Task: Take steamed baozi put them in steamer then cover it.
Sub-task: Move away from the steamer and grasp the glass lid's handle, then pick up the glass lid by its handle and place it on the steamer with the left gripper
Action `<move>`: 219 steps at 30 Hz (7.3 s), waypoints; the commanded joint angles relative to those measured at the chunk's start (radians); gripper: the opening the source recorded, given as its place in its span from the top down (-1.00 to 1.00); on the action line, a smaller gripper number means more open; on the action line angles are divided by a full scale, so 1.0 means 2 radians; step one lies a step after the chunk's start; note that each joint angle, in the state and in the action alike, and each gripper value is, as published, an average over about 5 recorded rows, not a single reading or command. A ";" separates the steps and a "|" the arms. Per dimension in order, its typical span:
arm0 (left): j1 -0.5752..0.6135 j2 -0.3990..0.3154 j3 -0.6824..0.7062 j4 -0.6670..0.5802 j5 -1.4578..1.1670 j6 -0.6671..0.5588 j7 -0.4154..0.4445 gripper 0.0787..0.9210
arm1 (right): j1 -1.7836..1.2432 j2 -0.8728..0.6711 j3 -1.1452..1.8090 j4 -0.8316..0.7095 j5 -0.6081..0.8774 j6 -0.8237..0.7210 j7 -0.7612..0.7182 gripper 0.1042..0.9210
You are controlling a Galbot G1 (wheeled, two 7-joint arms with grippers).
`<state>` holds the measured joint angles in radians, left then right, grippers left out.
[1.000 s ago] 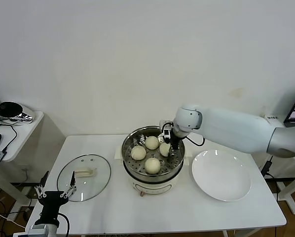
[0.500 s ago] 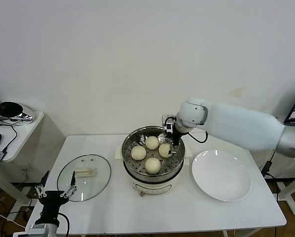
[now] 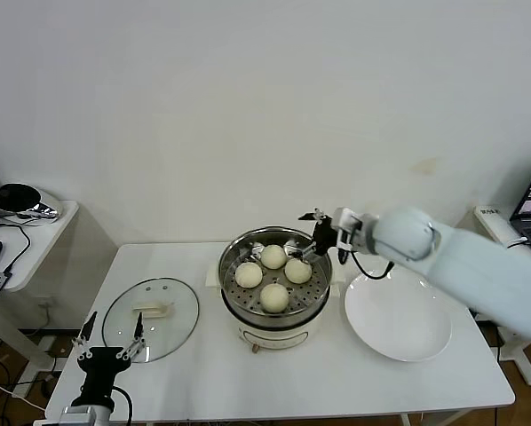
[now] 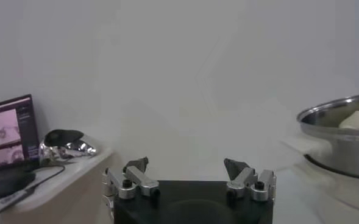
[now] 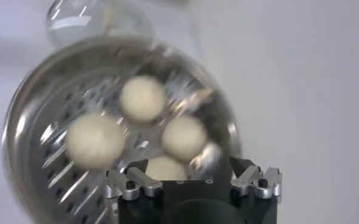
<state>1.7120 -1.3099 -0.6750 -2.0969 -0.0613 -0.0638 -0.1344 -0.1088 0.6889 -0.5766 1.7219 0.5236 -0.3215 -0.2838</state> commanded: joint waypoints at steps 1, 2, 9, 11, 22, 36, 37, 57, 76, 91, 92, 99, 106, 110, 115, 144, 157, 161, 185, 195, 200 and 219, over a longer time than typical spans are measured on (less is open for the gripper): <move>0.004 -0.010 0.013 0.005 0.013 -0.006 -0.001 -0.77 | -0.512 0.125 0.537 0.048 -0.116 0.221 0.095 -0.76; 0.005 -0.012 0.015 0.007 0.018 -0.008 -0.002 -0.77 | -0.531 0.148 0.562 0.045 -0.125 0.238 0.082 -0.76; 0.017 -0.012 0.022 0.032 0.104 -0.020 -0.021 -0.77 | -0.629 0.279 0.698 0.045 -0.144 0.297 0.023 -0.76; 0.021 -0.005 0.021 0.040 0.155 -0.020 -0.026 -0.77 | -0.650 0.305 0.723 0.054 -0.147 0.286 0.022 -0.76; 0.000 0.050 -0.015 0.117 0.552 -0.019 -0.015 -0.77 | -0.752 0.342 0.822 0.097 -0.149 0.228 0.059 -0.76; -0.139 0.093 0.018 0.251 0.685 -0.035 -0.010 -0.77 | -0.773 0.378 0.856 0.098 -0.154 0.231 0.075 -0.76; -0.147 0.093 0.019 0.256 0.685 -0.035 -0.010 -0.77 | -0.773 0.379 0.855 0.099 -0.156 0.231 0.075 -0.76; -0.273 0.088 0.052 0.362 0.681 -0.042 -0.007 -0.77 | -0.778 0.390 0.843 0.099 -0.171 0.234 0.071 -0.76; -0.330 0.080 0.071 0.439 0.665 -0.048 -0.007 -0.75 | -0.775 0.389 0.833 0.084 -0.186 0.235 0.071 -0.76; -0.333 0.081 0.077 0.453 0.653 -0.058 -0.001 0.25 | -0.771 0.390 0.824 0.071 -0.193 0.239 0.070 -0.76; -0.332 0.080 0.077 0.454 0.650 -0.058 -0.003 0.34 | -0.771 0.390 0.824 0.071 -0.194 0.239 0.070 -0.76; -0.310 0.077 0.067 0.427 0.637 -0.050 -0.036 0.78 | -0.772 0.391 0.822 0.070 -0.200 0.242 0.068 -0.76; -0.244 0.084 0.045 0.313 0.624 -0.025 -0.058 0.83 | -0.771 0.391 0.814 0.071 -0.205 0.244 0.065 -0.76; -0.196 0.092 0.026 0.238 0.616 0.000 -0.047 0.83 | -0.770 0.390 0.811 0.072 -0.208 0.245 0.063 -0.76; -0.127 0.110 -0.013 0.129 0.585 0.046 0.004 0.83 | -0.770 0.389 0.804 0.072 -0.214 0.247 0.061 -0.76; -0.394 0.175 0.339 0.012 0.486 0.318 0.145 0.84 | -0.756 0.404 0.755 0.083 -0.289 0.239 0.075 -0.76; -0.445 0.049 0.414 0.074 0.625 0.367 0.197 0.84 | -0.747 0.410 0.750 0.080 -0.317 0.234 0.083 -0.76; -0.448 0.006 0.424 0.093 0.682 0.363 0.221 0.84 | -0.748 0.411 0.749 0.077 -0.320 0.235 0.083 -0.76; -0.435 -0.062 0.416 0.191 0.766 0.337 0.227 0.84 | -0.749 0.405 0.740 0.063 -0.315 0.244 0.077 -0.76; -0.430 -0.065 0.409 0.201 0.770 0.333 0.221 0.84 | -0.751 0.403 0.740 0.060 -0.314 0.246 0.075 -0.76; -0.431 -0.069 0.409 0.204 0.770 0.333 0.218 0.84 | -0.751 0.403 0.739 0.060 -0.315 0.247 0.075 -0.76; -0.406 -0.060 0.403 0.141 0.717 0.342 0.200 0.66 | -0.752 0.400 0.735 0.059 -0.317 0.247 0.072 -0.76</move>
<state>0.8706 -1.4541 0.1345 -1.7110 1.4324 0.6129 0.2813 -1.6134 1.4901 0.8956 1.8402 -0.1088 0.1725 -0.1396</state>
